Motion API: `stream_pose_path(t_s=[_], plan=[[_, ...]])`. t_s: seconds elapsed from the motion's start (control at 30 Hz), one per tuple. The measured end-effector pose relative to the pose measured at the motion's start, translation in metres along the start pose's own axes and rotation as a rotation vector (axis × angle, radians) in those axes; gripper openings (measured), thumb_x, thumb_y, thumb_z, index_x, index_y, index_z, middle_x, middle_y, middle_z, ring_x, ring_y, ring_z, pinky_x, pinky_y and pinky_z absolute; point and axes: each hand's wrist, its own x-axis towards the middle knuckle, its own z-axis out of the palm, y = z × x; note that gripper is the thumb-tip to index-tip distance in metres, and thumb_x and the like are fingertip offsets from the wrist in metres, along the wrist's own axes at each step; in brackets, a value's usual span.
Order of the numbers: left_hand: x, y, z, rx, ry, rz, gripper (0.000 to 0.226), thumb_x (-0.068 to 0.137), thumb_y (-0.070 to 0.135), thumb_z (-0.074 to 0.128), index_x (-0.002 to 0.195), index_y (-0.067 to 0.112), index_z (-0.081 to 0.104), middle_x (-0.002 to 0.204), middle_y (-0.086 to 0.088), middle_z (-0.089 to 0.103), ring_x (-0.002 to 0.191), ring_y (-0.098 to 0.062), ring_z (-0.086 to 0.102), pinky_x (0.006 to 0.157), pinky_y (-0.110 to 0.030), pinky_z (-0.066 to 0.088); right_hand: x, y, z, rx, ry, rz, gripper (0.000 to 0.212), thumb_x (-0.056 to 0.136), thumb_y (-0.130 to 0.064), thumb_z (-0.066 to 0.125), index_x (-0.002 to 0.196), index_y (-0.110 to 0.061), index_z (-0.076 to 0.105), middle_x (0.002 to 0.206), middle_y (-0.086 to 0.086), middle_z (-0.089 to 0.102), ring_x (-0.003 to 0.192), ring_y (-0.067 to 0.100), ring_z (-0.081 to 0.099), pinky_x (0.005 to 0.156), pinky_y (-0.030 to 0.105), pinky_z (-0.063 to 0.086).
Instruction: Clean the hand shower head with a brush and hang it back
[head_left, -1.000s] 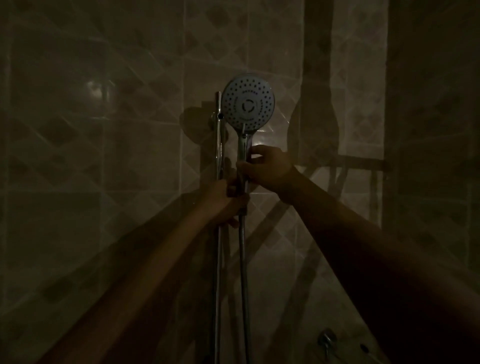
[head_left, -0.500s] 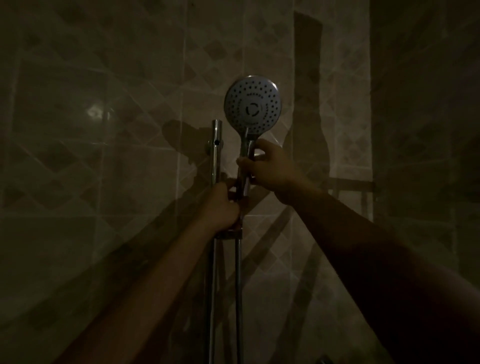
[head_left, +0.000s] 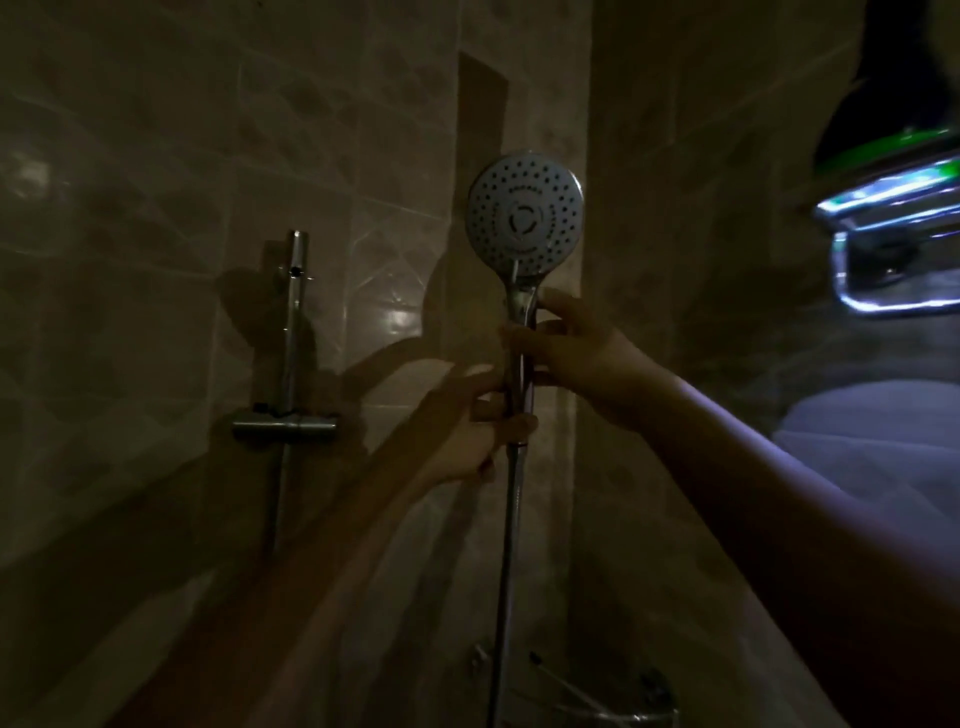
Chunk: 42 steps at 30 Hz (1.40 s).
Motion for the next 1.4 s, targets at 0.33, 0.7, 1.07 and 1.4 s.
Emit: stream_pose_path(t_s=[0.33, 0.7, 1.07, 1.4], plan=[[-0.096, 0.025, 0.154, -0.288, -0.163, -0.141, 0.035, 0.091, 0.032, 0.069, 0.114, 0.007, 0.071, 0.104, -0.018, 0.075, 0.09, -0.029, 0.074, 0.078, -0.039, 0.063, -0.154, 0.047, -0.087, 0.18, 0.064, 0.107, 0.019, 0.099, -0.03, 0.059, 0.117, -0.028, 0.064, 0.093, 0.006, 0.068, 0.092, 0.023, 0.07, 0.078, 0.04, 0.06], [-0.229, -0.003, 0.301, -0.794, -0.509, -0.632, 0.02, 0.093, 0.029, 0.062, 0.097, 0.01, 0.059, 0.076, 0.0, 0.068, 0.069, -0.012, 0.065, 0.064, -0.03, 0.05, -0.323, 0.13, -0.119, 0.422, 0.156, 0.507, 0.036, 0.092, -0.033, 0.063, 0.117, -0.006, 0.064, 0.092, 0.007, 0.074, 0.08, 0.017, 0.073, 0.072, 0.028, 0.059], [-0.315, -0.043, 0.389, -0.498, -0.432, -0.904, 0.012, 0.093, 0.017, 0.06, 0.099, 0.008, 0.066, 0.069, -0.001, 0.055, 0.049, -0.006, 0.045, 0.043, -0.018, 0.032, -0.422, 0.215, -0.065, 0.445, 0.495, 0.878, 0.056, 0.057, -0.077, 0.075, 0.073, -0.026, 0.061, 0.053, -0.008, 0.051, 0.039, 0.006, 0.047, 0.039, 0.023, 0.037], [-0.328, -0.062, 0.401, -0.548, -0.542, -0.952, 0.013, 0.089, 0.009, 0.057, 0.077, 0.013, 0.055, 0.047, 0.007, 0.045, 0.029, -0.002, 0.041, 0.032, -0.014, 0.027, -0.432, 0.211, -0.055, 0.57, 0.606, 0.893, 0.042, 0.085, -0.052, 0.071, 0.068, -0.024, 0.046, 0.045, -0.004, 0.033, 0.032, 0.011, 0.03, 0.036, 0.019, 0.027]])
